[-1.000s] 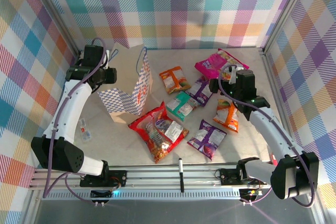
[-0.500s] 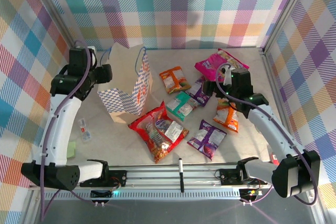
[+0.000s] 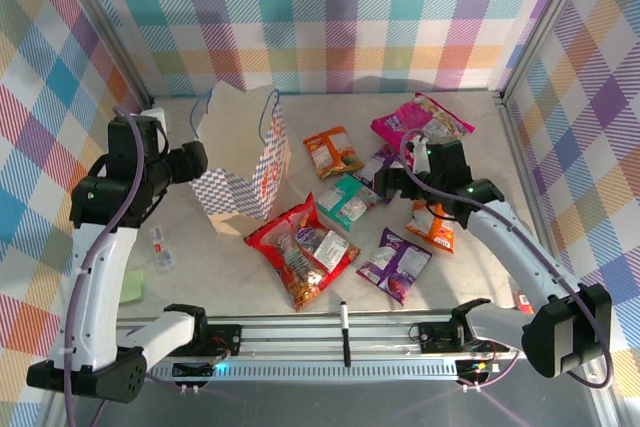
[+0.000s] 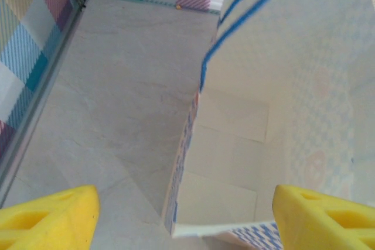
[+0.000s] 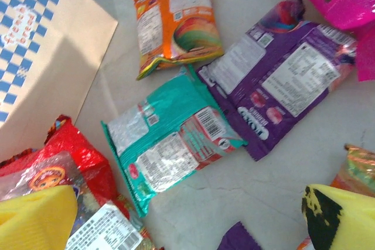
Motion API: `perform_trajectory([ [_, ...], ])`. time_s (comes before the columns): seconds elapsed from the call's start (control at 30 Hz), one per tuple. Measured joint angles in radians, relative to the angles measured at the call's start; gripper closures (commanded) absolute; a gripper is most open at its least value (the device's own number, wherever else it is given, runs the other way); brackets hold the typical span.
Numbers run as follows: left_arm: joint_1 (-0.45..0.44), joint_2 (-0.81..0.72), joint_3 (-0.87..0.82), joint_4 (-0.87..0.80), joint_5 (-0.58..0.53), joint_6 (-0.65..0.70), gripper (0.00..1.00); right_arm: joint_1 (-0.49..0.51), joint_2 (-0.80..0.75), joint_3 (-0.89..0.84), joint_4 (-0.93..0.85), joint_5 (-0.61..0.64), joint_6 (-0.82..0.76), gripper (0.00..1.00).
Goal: Place the snacks into the paper bag
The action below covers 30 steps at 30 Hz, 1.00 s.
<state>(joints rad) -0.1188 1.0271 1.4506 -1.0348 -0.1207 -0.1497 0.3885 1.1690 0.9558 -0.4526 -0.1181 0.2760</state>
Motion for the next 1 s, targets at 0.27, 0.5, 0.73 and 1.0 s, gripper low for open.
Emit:
perform_trajectory([
  [0.27, -0.003, -0.114, -0.08, -0.086, 0.08, -0.044, 0.25, 0.074, 0.029, 0.023, -0.003, -0.011, 0.021, 0.02],
  [0.5, -0.011, -0.252, -0.196, -0.179, 0.166, -0.094, 0.26, 0.14, 0.048, 0.036, -0.008, -0.01, 0.043, 0.02],
  [0.73, -0.033, -0.338, -0.391, -0.201, 0.28, -0.134, 0.29, 0.19, 0.058, 0.038, -0.013, -0.006, 0.07, 0.02],
  [1.0, -0.088, -0.335, -0.558, -0.159, 0.312, -0.179, 0.29, 0.211, 0.075, 0.039, -0.013, 0.002, 0.083, 0.02],
])
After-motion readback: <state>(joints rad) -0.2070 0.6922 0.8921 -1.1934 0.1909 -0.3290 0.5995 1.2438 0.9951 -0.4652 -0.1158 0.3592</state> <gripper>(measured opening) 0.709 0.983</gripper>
